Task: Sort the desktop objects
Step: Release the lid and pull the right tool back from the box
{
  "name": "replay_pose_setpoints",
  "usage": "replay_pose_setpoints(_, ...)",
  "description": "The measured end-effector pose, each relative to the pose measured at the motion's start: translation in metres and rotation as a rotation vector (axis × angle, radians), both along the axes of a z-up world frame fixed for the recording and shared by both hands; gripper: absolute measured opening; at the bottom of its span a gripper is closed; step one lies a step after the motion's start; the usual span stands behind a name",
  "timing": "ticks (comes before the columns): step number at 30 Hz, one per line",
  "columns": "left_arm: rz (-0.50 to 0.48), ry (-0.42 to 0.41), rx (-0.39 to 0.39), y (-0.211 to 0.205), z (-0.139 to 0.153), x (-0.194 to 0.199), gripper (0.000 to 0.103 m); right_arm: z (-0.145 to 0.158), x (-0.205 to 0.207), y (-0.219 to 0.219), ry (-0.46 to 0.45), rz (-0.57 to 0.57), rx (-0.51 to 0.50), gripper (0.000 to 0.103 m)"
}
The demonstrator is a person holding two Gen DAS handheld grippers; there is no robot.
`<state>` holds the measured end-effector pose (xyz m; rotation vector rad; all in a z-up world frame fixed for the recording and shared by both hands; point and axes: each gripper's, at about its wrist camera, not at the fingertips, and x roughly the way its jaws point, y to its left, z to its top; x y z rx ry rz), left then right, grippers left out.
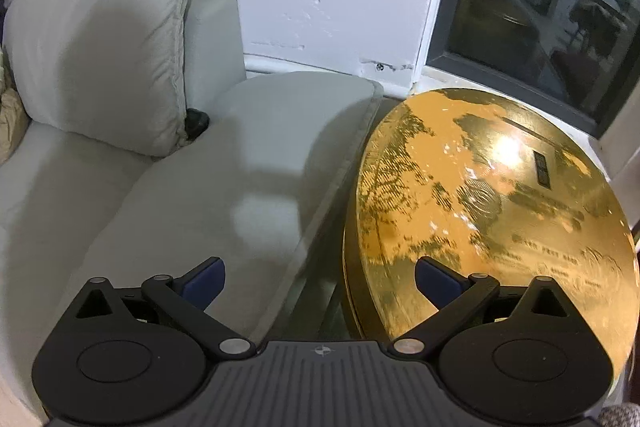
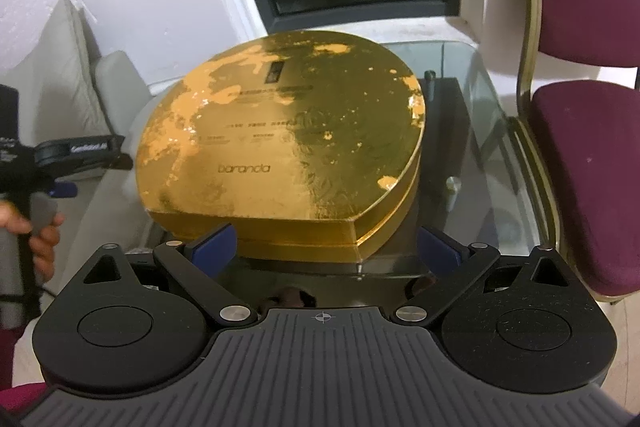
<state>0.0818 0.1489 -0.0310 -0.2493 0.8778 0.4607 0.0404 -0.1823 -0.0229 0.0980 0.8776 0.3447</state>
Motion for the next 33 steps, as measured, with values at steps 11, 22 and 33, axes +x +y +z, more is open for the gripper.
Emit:
replay_pose_setpoints(11, 0.037, 0.039, -0.058, 0.018, -0.023, 0.021, 0.1, -0.002, 0.002, 0.003, 0.02, -0.008, -0.014, 0.099)
replay_pose_setpoints(22, 0.065, 0.066, 0.027, 0.02, -0.017, 0.029, 0.095, -0.001, 0.003, 0.001, 0.017, -0.014, 0.002, 0.1)
replay_pose_setpoints(33, -0.068, -0.059, 0.17, -0.019, 0.003, 0.023, 0.093, -0.004, 0.021, -0.006, -0.019, -0.032, 0.044, 0.06)
